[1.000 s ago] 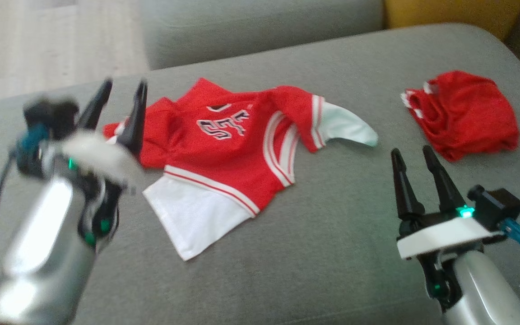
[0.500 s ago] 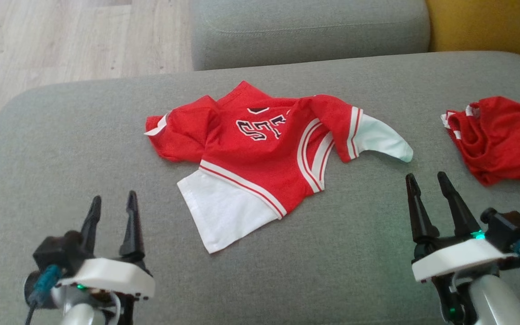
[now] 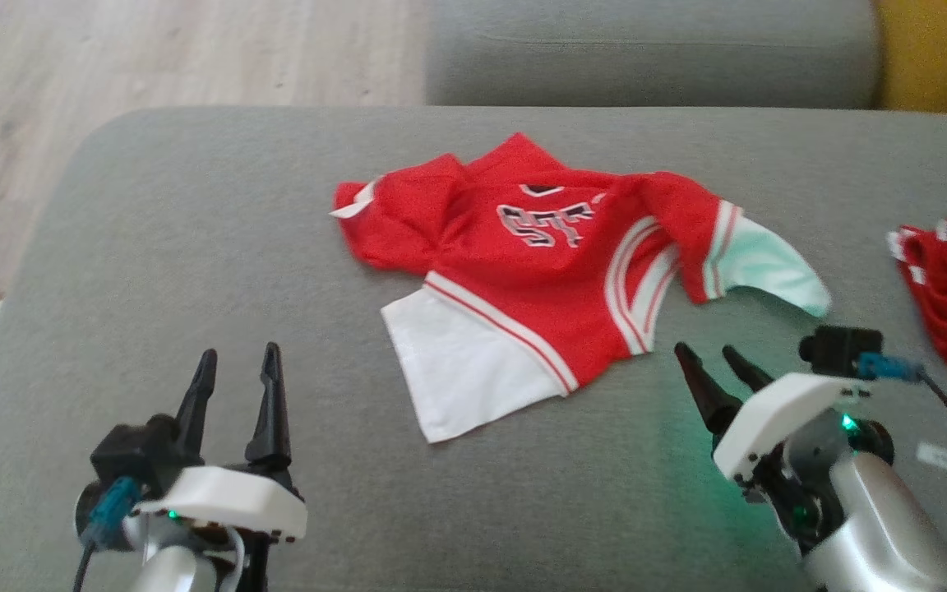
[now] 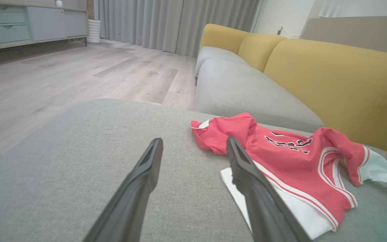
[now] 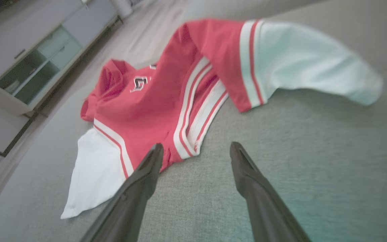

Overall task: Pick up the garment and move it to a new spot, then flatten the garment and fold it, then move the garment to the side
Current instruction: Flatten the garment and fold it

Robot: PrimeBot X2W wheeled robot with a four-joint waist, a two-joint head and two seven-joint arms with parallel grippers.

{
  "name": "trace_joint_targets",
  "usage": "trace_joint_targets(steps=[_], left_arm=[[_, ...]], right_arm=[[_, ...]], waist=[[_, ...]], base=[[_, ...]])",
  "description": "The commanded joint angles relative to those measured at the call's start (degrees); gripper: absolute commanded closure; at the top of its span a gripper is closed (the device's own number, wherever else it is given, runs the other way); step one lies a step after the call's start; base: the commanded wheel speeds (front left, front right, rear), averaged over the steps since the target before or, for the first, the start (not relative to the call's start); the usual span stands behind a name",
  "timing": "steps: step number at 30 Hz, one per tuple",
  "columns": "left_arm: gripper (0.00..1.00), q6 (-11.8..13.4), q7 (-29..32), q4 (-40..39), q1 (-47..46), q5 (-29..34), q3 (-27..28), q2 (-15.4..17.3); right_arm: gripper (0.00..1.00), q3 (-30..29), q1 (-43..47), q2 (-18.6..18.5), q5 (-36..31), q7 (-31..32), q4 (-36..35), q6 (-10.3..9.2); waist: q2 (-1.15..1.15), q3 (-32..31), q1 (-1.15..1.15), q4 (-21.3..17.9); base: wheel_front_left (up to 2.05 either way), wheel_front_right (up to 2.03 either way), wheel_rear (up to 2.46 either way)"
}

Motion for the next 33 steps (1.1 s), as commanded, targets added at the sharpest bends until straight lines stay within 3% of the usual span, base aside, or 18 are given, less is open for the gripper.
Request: trace_joint_targets(steps=[1,5,11,15,19,20,22,23,30,33], left_arm=[[0.00,-0.4,-0.7,-1.2,-4.0,0.7,2.1,0.0],[0.00,-1.6,-0.7,0.3,-4.7,1.1,2.4,-0.9],[0.00,-2.5,-0.7,1.5,-5.3,2.0,3.0,-1.8],[0.00,-3.0,-0.7,2.0,-5.7,2.5,3.3,-2.3],[0.00,-3.4,-0.7,2.6,-6.0,2.9,3.8,-2.6],[0.00,-3.5,-0.7,2.8,-6.0,3.0,3.9,-2.7],[0.00,-3.5,-0.7,3.1,-5.9,3.2,4.3,-2.8],[0.00,-3.6,-0.7,3.2,-5.8,3.3,4.5,-2.8],[0.00,-3.8,-0.7,3.8,-5.0,3.6,5.0,-2.9],[0.00,-3.8,-0.7,3.8,-4.4,3.6,5.4,-2.7]], right_arm=[[0.00,-0.3,-3.7,0.9,0.7,2.9,0.7,-0.04],[0.00,-7.3,-8.2,3.0,1.6,11.4,10.4,-0.04],[0.00,-15.6,-14.6,4.5,3.2,15.4,20.4,-0.04],[0.00,-16.9,-17.3,4.7,4.2,16.3,25.2,-0.04],[0.00,-13.7,-18.8,4.7,8.8,16.6,28.1,-0.04],[0.05,-12.6,-19.0,4.7,9.6,15.8,28.3,-0.04],[0.80,-10.8,-19.2,4.7,10.8,13.4,28.1,-0.04],[1.00,-9.9,-19.4,4.7,11.4,12.6,28.0,-0.04],[1.00,-5.7,-19.1,4.6,12.2,11.1,24.9,-0.04],[1.00,-4.0,-17.7,2.4,11.5,13.6,21.1,-0.04]], waist=[[0.00,0.6,0.00,2.7],[0.00,1.1,0.00,6.1],[0.00,2.2,0.00,10.2],[0.00,3.0,0.00,12.0],[0.00,3.2,0.00,12.6],[0.00,3.1,0.00,12.6],[0.00,2.8,0.00,12.3],[0.00,2.6,0.00,12.0],[0.00,0.7,0.00,8.3],[0.00,-0.4,0.00,5.5]], base=[[0.00,0.00,0.00],[0.00,0.00,0.00],[0.00,0.00,0.00],[0.00,0.00,0.00],[0.00,0.00,0.00],[0.00,0.00,0.00],[0.00,0.00,0.00],[0.00,0.00,0.00],[0.00,0.00,0.00],[0.00,0.00,0.00]])
